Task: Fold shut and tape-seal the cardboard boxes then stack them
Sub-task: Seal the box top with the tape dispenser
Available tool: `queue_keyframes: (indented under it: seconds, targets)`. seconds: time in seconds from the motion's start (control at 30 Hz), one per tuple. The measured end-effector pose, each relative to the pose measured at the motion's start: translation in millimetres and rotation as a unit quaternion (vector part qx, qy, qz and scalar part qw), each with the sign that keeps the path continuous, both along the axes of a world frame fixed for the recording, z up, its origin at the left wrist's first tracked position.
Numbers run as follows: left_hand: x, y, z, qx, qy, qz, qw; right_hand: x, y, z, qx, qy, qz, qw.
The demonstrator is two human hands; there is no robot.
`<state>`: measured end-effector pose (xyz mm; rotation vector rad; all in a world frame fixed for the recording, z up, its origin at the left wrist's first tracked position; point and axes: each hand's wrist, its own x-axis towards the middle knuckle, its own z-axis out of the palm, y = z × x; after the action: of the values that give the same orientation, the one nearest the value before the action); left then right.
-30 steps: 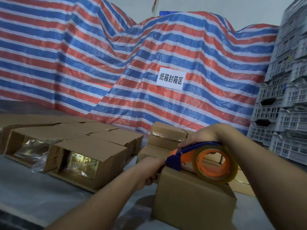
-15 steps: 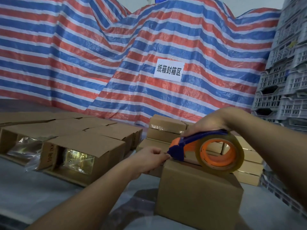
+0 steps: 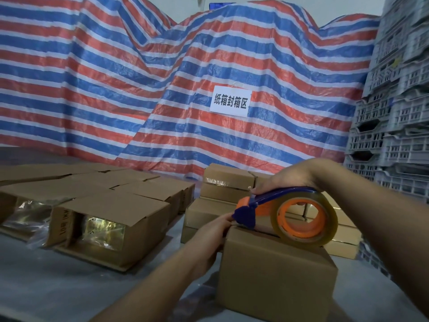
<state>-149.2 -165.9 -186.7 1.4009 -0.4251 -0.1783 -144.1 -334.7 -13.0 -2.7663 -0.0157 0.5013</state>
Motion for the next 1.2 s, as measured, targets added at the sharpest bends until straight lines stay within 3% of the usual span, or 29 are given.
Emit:
queue_keyframes:
  seconds: [0.13,0.33,0.73,0.93,1.07,1.2]
  targets:
    - [-3,-3,-7,-0.065,0.036,-0.020,0.997,-1,0,1,0.009,0.011,-0.010,1.000]
    - [-5,-6,-3,-0.068,0.070,-0.016,0.995,-3,3,0,0.008,0.012,-0.001,1.000]
    - [2,-8,5,0.043,0.032,0.088,0.995,-11,-10,11,-0.047,0.038,-0.017,0.998]
    - [3,-8,5,0.042,0.036,0.088,0.995,-35,-67,29,-0.030,0.046,-0.050,0.997]
    - [-4,-7,8,0.036,0.044,0.083,0.995,-29,-71,6,-0.086,0.038,-0.069,0.993]
    - [-8,-5,18,0.089,0.040,0.080,0.992,-24,-71,-4,-0.067,0.034,-0.082,0.994]
